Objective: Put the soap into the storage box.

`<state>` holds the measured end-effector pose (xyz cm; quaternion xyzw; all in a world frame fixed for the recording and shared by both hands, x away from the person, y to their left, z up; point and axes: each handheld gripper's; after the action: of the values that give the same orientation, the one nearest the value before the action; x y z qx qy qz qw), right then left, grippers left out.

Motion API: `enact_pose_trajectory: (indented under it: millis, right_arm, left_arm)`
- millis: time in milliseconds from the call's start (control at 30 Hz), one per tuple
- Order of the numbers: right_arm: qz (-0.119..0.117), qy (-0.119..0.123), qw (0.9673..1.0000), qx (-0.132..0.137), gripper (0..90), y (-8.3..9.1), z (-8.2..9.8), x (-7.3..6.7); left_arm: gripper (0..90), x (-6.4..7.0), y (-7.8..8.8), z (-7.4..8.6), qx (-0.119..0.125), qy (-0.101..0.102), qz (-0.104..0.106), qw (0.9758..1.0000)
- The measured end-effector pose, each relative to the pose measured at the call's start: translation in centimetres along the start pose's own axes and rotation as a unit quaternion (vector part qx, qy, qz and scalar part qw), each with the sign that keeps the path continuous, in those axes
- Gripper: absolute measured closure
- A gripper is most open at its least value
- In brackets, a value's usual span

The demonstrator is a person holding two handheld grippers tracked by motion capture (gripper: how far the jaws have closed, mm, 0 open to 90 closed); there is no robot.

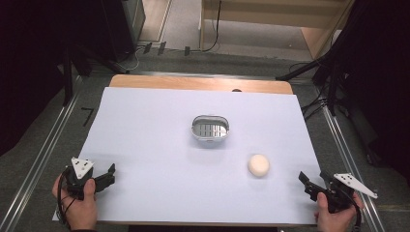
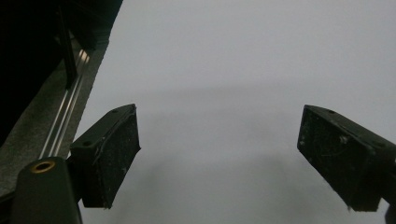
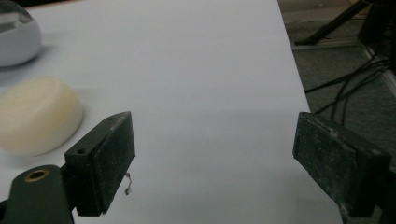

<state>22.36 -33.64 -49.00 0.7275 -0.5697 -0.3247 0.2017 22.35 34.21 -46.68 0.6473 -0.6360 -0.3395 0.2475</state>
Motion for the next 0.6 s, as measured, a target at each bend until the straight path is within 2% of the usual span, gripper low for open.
enact_pose_trajectory:
  millis: [100, 133, 167, 200, 267, 333, 367, 433, 533, 600]
  right_arm:
    - [0.013, 0.008, 0.9999, -0.007, 14.9, -0.1, -0.2, -0.2]
    - [0.000, 0.003, 0.9995, -0.033, 20.8, -0.4, -0.6, -0.5]
    - [0.000, 0.003, 0.9995, -0.033, 20.8, -0.4, -0.6, -0.5]
    - [0.005, 0.008, 0.9991, -0.041, 20.8, -0.5, -0.7, -0.7]
    - [0.029, 0.034, 0.9967, -0.068, 21.7, -0.9, -1.1, -1.7]
    - [0.010, 0.064, 0.9939, -0.089, 25.3, -1.2, -1.7, -2.8]
    - [0.010, 0.064, 0.9939, -0.089, 25.3, -1.2, -1.7, -2.8]
    - [0.005, 0.081, 0.9924, -0.093, 33.9, -1.1, -2.1, -3.1]
    - [-0.054, 0.096, 0.9873, -0.115, 27.9, -0.9, -2.9, -2.7]
    - [-0.045, 0.099, 0.9868, -0.120, 25.9, -0.7, -3.2, -2.7]
  left_arm:
    - [13.8, 0.0, 0.0, 0.0, 0.000, 0.001, 0.000, 1.0000]
    - [13.8, 0.0, 0.0, 0.0, 0.001, 0.000, 0.000, 1.0000]
    - [13.8, 0.0, 0.0, 0.0, 0.001, 0.000, 0.000, 1.0000]
    - [13.8, 0.0, 0.0, 0.0, 0.000, -0.001, 0.000, 1.0000]
    - [13.8, 0.0, 0.0, 0.0, 0.001, -0.002, 0.000, 1.0000]
    - [13.8, 0.1, 0.0, 0.0, 0.001, -0.001, -0.001, 1.0000]
    - [13.8, 0.1, 0.0, 0.0, 0.001, -0.001, -0.001, 1.0000]
    - [13.8, 0.1, 0.1, 0.0, 0.002, -0.003, -0.001, 1.0000]
    - [13.8, 0.1, 0.1, 0.1, 0.005, -0.002, 0.001, 1.0000]
    - [13.8, 0.0, 0.1, 0.1, 0.005, -0.001, 0.002, 1.0000]
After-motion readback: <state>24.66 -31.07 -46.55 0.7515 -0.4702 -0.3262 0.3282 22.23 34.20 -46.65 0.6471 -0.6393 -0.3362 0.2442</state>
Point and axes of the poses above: each handheld gripper's, and its own axes: y roughly backward along the jaws, z roughly out of its underside, x roughly to its right, and after that the axes turned 13 degrees about -x, right-handed
